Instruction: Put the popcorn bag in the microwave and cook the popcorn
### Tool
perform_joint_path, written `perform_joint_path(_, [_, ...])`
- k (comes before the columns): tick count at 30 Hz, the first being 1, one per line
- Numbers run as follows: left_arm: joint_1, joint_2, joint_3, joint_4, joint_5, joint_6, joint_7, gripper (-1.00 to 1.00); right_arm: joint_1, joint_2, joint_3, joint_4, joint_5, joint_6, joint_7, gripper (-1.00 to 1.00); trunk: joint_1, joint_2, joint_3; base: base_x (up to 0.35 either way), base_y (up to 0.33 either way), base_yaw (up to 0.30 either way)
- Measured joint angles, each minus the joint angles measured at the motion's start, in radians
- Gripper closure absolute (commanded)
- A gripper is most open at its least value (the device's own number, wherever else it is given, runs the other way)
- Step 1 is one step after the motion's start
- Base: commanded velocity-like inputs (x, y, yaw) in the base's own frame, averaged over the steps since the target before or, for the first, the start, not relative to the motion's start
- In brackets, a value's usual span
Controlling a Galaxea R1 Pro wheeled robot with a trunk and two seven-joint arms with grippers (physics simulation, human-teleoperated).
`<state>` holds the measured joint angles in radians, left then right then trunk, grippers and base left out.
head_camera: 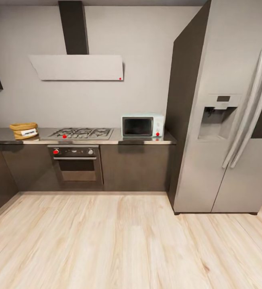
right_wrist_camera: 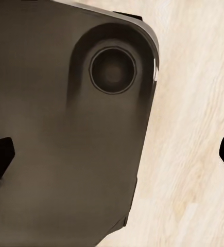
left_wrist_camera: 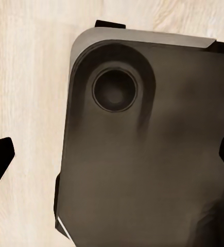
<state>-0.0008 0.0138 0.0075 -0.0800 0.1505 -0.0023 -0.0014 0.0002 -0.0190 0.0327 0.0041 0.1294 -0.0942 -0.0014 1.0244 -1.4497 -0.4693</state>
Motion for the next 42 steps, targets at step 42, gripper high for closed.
perform_joint_path(42, [0.000, 0.000, -0.001, 0.000, 0.000, 0.000, 0.000, -1.00, 0.000, 0.002, -0.002, 0.001, -0.004, -0.002, 0.000, -1.00, 0.000, 0.000, 0.000, 0.323, -0.037, 0.000])
